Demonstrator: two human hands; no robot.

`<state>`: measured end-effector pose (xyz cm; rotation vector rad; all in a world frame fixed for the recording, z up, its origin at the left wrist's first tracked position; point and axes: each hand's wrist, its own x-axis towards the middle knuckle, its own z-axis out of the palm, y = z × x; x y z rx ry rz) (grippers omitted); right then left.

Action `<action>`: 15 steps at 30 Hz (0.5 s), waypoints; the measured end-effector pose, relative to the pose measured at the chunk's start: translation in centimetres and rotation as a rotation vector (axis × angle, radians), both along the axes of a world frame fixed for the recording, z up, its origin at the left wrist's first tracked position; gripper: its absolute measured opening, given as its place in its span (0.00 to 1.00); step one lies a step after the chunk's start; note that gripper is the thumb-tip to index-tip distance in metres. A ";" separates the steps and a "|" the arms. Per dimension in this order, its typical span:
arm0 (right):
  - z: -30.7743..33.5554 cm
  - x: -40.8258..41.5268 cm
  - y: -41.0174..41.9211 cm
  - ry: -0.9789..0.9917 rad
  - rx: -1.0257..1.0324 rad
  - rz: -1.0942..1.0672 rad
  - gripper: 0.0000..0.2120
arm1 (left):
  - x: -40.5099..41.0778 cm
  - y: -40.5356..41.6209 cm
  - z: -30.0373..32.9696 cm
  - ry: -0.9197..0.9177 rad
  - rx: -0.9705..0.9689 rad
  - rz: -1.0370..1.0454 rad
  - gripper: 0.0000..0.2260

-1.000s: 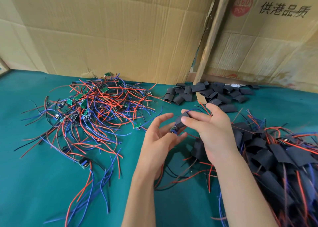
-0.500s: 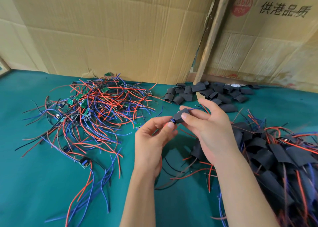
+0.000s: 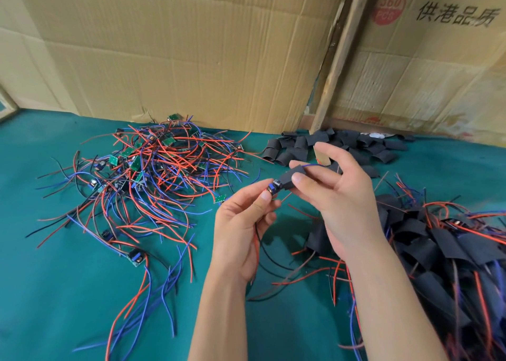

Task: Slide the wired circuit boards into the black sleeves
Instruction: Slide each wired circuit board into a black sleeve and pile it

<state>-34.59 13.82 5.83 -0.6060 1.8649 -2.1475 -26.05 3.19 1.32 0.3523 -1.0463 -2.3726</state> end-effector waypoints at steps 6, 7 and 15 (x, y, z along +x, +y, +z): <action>-0.3 0.4 -0.3 -0.051 -0.004 0.079 0.25 | -0.1 0.0 -0.3 -0.036 0.027 -0.017 0.08; -0.3 0.5 -0.3 -0.055 0.013 0.098 0.26 | -0.2 0.0 -0.4 -0.047 0.021 -0.008 0.09; 0.4 1.3 -1.0 -0.135 -0.027 0.085 0.21 | -0.4 0.2 -0.6 -0.032 -0.034 -0.016 0.10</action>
